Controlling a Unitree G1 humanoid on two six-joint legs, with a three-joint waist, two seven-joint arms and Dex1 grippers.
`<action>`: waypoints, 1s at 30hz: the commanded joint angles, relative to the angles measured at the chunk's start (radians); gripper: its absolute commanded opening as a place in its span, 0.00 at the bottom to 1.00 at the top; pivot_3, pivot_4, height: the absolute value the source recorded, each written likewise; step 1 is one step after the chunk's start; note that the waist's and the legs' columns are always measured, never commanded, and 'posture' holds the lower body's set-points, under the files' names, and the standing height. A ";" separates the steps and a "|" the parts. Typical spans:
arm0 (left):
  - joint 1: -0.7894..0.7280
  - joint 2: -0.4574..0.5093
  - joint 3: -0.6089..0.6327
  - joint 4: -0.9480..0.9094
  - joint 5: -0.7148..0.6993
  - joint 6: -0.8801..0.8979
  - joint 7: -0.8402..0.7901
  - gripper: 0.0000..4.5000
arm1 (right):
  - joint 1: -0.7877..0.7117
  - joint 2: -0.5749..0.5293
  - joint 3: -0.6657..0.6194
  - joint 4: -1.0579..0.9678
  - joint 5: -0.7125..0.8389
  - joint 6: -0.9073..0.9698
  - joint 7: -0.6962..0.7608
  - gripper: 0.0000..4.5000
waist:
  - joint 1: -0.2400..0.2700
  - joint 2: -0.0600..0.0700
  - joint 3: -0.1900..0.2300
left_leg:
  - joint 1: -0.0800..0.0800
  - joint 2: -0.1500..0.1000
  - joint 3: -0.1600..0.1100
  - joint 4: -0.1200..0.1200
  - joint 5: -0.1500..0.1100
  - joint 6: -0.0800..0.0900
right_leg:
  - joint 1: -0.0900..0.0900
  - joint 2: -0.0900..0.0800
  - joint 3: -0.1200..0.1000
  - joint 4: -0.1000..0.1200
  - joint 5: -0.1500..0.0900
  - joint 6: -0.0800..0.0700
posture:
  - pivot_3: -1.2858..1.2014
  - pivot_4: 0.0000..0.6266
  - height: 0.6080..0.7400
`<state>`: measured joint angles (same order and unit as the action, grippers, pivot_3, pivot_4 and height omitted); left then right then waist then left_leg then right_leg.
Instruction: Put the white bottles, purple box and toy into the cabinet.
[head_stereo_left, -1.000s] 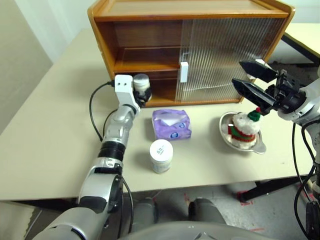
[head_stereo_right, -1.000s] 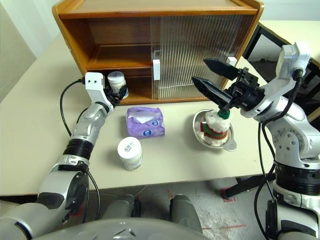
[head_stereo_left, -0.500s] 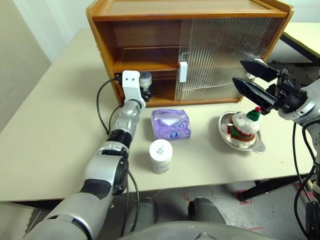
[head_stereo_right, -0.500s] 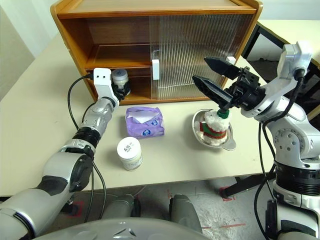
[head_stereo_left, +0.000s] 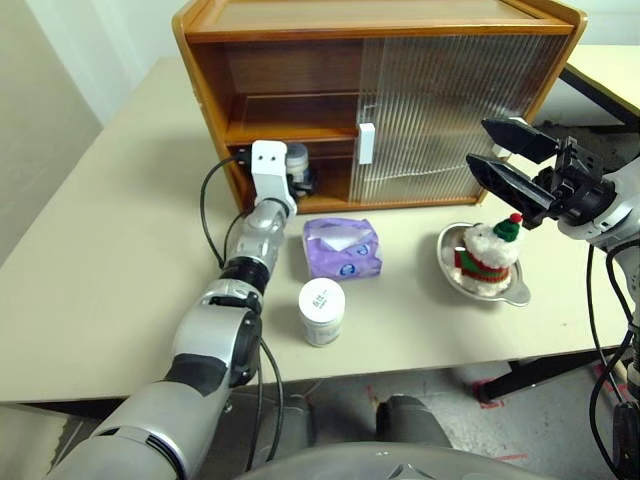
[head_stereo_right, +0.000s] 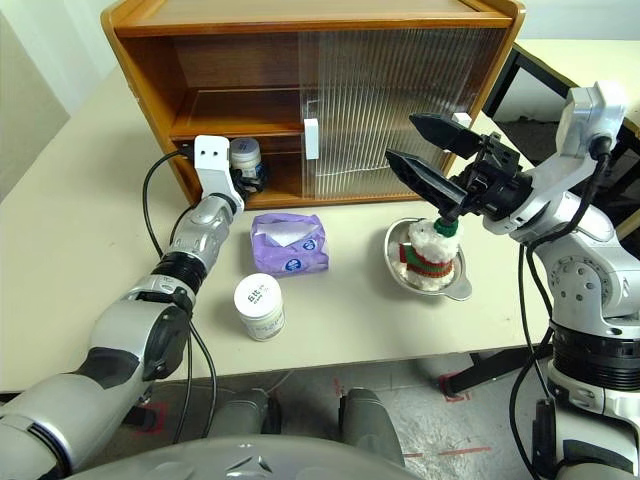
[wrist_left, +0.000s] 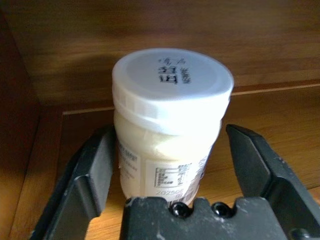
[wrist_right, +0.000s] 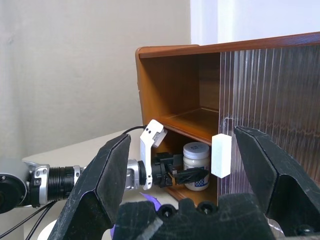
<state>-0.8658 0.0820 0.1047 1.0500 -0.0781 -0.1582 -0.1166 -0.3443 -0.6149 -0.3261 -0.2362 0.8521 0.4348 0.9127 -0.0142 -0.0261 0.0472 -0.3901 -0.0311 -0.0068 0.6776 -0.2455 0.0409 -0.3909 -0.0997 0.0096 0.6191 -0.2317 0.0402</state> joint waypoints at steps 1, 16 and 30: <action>0.055 -0.008 -0.004 -0.059 0.004 0.010 0.001 1.00 | -0.007 -0.005 0.001 -0.007 0.008 0.006 0.003 1.00 | -0.001 0.000 0.000 | 0.000 0.000 0.000 0.000 0.000 0.000 | 0.000 0.000 0.000 0.000 0.000 0.000 | 0.47 0.00 1.00; 0.341 0.005 -0.012 -0.609 -0.015 0.252 -0.007 1.00 | -0.012 0.003 0.010 0.004 0.005 0.004 0.009 1.00 | 0.003 0.000 0.000 | 0.000 0.000 0.000 0.001 0.000 0.000 | 0.000 -0.001 0.000 0.001 0.001 -0.001 | 0.48 0.00 1.00; 0.304 -0.017 0.008 -0.561 0.018 0.262 0.136 0.01 | -0.017 0.008 0.012 0.002 0.003 0.002 0.011 1.00 | 0.004 0.000 0.000 | 0.000 0.000 0.000 0.002 0.000 0.000 | 0.001 0.000 0.000 0.001 0.001 -0.001 | 0.48 0.00 1.00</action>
<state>-0.5470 0.0671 0.1075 0.4527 -0.0738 0.1109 0.0015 -0.3549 -0.6072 -0.3212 -0.2311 0.8516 0.4347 0.9185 -0.0098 -0.0261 0.0468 -0.3896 -0.0311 -0.0069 0.6791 -0.2455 0.0410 -0.3903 -0.0999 0.0100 0.6202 -0.2305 0.0390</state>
